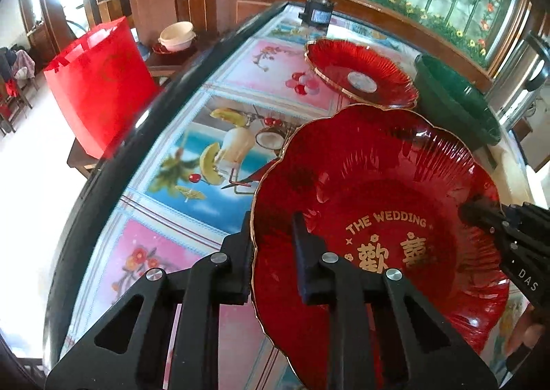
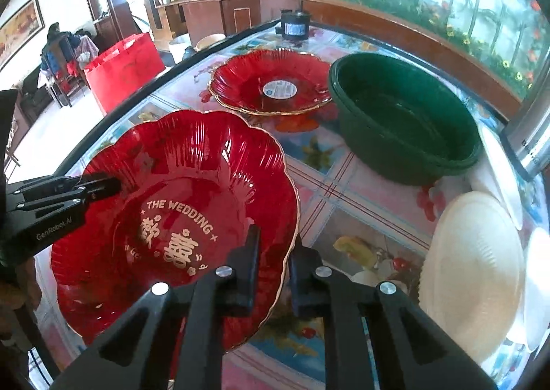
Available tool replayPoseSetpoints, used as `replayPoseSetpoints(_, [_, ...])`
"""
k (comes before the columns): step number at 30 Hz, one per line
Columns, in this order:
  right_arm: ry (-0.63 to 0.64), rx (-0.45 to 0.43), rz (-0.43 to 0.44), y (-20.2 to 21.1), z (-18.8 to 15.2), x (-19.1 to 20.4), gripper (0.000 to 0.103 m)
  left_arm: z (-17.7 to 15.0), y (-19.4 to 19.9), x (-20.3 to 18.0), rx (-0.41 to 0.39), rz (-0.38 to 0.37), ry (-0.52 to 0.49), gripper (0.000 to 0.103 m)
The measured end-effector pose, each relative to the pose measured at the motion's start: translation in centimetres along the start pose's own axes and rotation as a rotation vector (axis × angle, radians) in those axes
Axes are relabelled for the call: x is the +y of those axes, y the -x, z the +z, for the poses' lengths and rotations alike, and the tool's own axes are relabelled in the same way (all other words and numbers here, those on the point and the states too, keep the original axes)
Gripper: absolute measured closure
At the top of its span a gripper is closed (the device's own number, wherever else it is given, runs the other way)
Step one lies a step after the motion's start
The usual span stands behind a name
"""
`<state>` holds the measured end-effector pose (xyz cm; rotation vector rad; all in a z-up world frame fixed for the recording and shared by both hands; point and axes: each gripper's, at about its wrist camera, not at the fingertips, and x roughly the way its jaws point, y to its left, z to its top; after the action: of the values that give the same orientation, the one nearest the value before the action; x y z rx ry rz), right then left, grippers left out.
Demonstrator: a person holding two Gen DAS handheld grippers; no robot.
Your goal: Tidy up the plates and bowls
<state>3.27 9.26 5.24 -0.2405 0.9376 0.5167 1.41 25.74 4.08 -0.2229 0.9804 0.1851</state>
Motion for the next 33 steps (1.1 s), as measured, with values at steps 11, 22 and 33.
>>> replayPoseSetpoints(11, [0.038, -0.050, 0.027, 3.3, -0.9, 3.6, 0.086, -2.0, 5.4, 2.9, -0.072, 0.001, 0.007, 0.085])
replayPoseSetpoints(22, [0.136, 0.006, 0.070, 1.2, -3.1, 9.8, 0.086, -6.1, 4.9, 8.6, -0.029, 0.060, 0.070, 0.084])
replayPoseSetpoints(33, [0.121, 0.047, 0.077, 0.0, -4.5, 10.3, 0.085, -7.7, 4.1, 8.7, -0.050, 0.046, 0.070, 0.081])
